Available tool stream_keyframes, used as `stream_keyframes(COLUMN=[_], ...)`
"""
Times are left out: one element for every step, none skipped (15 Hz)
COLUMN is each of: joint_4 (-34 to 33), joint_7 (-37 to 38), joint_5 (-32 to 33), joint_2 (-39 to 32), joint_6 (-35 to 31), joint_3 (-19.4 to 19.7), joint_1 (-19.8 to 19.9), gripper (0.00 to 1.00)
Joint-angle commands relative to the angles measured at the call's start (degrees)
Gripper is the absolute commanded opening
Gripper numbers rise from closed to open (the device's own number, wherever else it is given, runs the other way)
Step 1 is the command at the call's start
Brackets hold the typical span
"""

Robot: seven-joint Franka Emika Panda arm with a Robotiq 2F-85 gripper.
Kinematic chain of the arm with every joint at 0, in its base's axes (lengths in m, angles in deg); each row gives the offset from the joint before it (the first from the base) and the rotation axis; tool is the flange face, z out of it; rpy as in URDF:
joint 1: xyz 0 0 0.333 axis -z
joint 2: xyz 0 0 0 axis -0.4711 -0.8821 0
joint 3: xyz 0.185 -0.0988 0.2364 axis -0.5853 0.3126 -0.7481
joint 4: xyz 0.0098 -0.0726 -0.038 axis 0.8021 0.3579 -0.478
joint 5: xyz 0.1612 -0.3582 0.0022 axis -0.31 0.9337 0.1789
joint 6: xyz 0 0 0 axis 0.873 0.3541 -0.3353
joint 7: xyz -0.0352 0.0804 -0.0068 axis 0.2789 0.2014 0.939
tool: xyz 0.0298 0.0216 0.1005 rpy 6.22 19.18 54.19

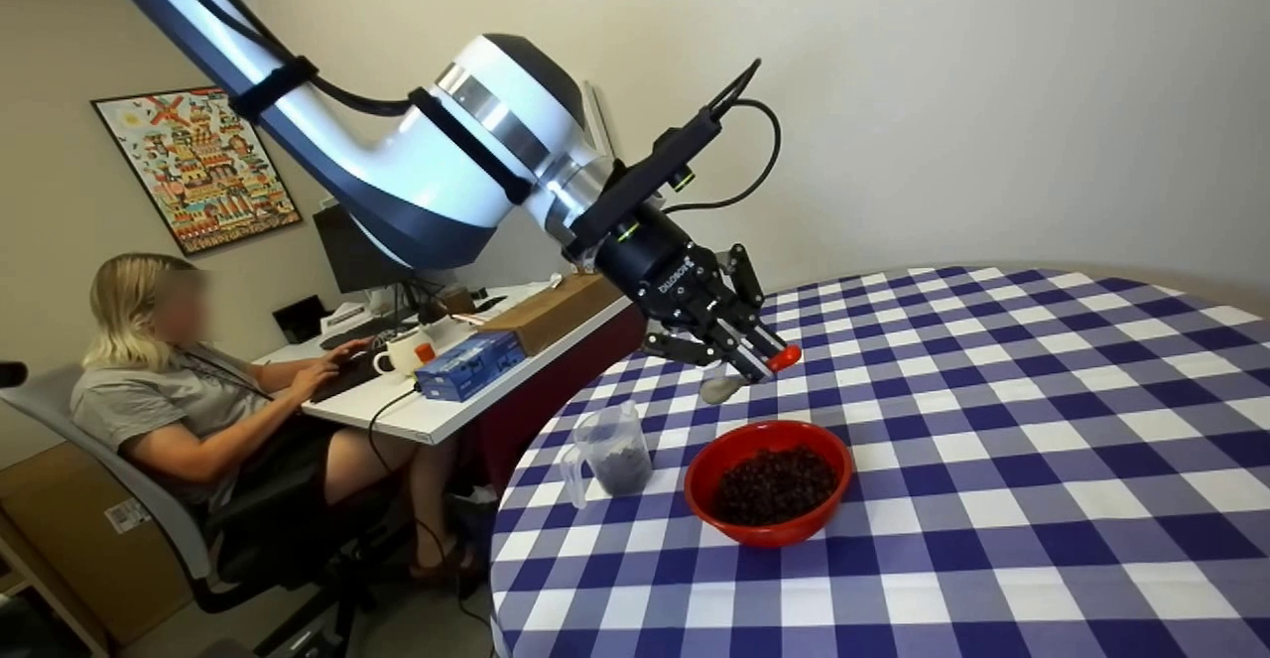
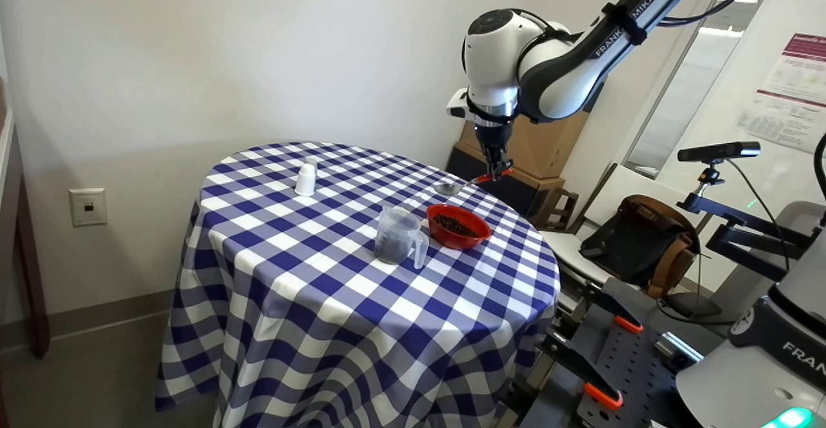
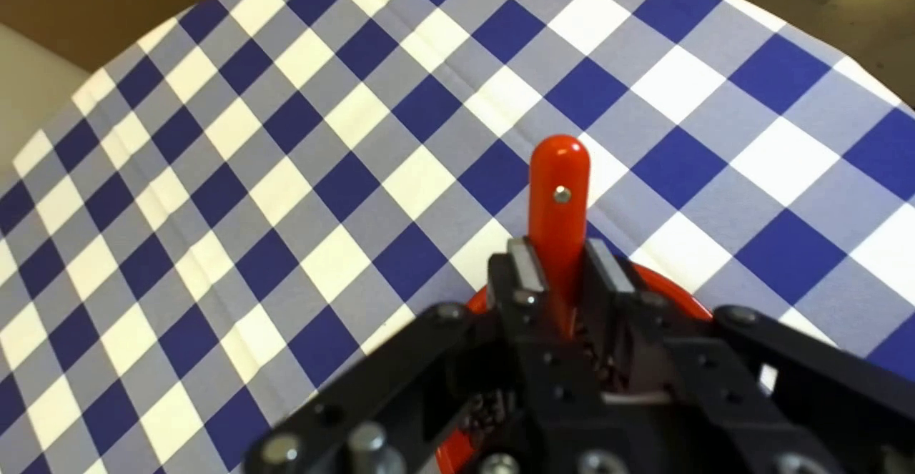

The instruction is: Use the spoon to transfer beans from the red bowl to the jar

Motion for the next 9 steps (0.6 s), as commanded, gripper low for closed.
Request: stream_keyframes(joint_4=[2.4,2.5,2.4,2.5,2.6,2.7,2.8,2.9,3.0], joint_7=[9.4,11.4,13.2,14.6,15.7,16.6,17.4,18.3,19.0], joint_5=[12.1,15.1,18.0,20.3,22.3,23.9,25.4,27.0,28.5], joint_2=[1.4,1.3,0.9,0.9,0.7,0.6,0.5,0.4,0.2], joint_6=[-0.8,-0.4,-0.1,0.3,0.6,0.8,1.1,1.5,1.9], joint_3=[0.8,0.7,0.5,0.4,0.2,0.0,0.0,-0.1,-0.1], joint_1=[-0.4,-0.3,-0.1,0.0,0.2,0.4,0.5,0.5,0.5], gripper=[0.06,0.06,0.06,0.06,0.06,0.06,0.06,0.06,0.06])
